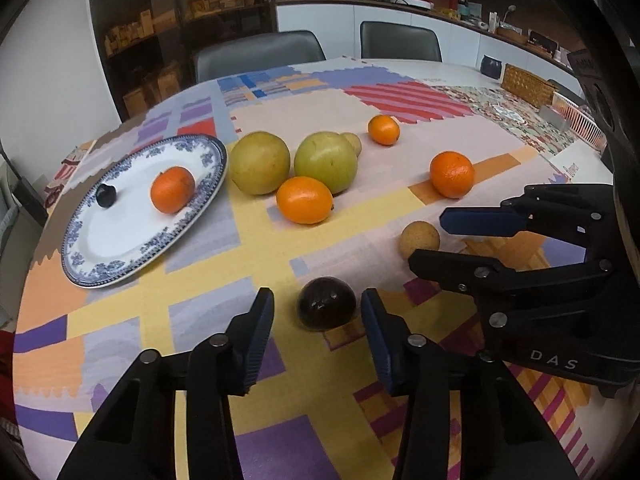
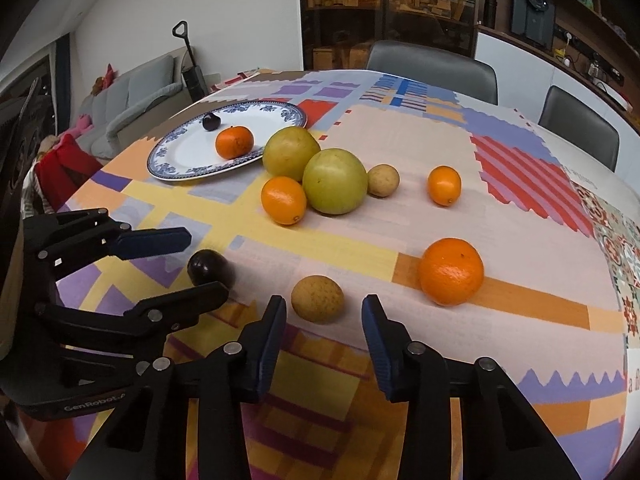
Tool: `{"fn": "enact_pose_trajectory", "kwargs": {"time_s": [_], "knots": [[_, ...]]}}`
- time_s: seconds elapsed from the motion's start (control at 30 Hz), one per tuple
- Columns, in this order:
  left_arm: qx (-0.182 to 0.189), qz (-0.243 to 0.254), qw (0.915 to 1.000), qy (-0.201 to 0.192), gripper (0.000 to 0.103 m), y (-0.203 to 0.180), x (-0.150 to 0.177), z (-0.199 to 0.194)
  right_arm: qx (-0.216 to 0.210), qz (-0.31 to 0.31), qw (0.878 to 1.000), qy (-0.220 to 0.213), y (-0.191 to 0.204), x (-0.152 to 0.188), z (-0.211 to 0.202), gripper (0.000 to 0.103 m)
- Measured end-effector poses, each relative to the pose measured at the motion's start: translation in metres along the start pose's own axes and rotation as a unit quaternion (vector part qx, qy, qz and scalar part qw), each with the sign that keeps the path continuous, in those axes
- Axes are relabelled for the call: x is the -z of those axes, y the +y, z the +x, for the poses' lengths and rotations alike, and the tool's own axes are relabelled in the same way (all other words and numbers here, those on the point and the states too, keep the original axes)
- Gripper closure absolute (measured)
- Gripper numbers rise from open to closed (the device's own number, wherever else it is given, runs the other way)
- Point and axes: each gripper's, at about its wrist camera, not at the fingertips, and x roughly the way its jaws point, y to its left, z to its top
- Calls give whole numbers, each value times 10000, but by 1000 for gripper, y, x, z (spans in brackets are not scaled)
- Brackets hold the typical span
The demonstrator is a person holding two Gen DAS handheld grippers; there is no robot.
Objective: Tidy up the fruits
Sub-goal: 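Grasp the second dark plum with the left tool while the right grasps a brown fruit, then carry both fruits onto the plate and open both tools to release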
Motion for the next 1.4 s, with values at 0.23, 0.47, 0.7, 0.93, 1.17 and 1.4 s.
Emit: {"fn": "enact_pose_trajectory", "kwargs": {"time_s": [0.23,0.47,0.7,0.93,1.17,1.4], "knots": [[138,-87,9998,93,73,1,0,3,-80,101,9999,95,0,-1,8,71],[71,-223,9997,31,73,5,1,-6,-129,143,9998,82,4,-2,5,73],[-72,-442,9989,-127,73,12,0,-30,-123,151,9997,-151,12,-9,-16,73],[-226,-662,9971,-314,73,24,0,-59,-154,145,9988,-433,25,-20,-39,73],[-444,-800,9945,-508,73,42,-1,-82,-214,151,9977,-619,39,-33,-50,73],[-685,-880,9914,-687,73,64,-9,-96,-322,153,9962,-796,52,-53,-53,73]]}}
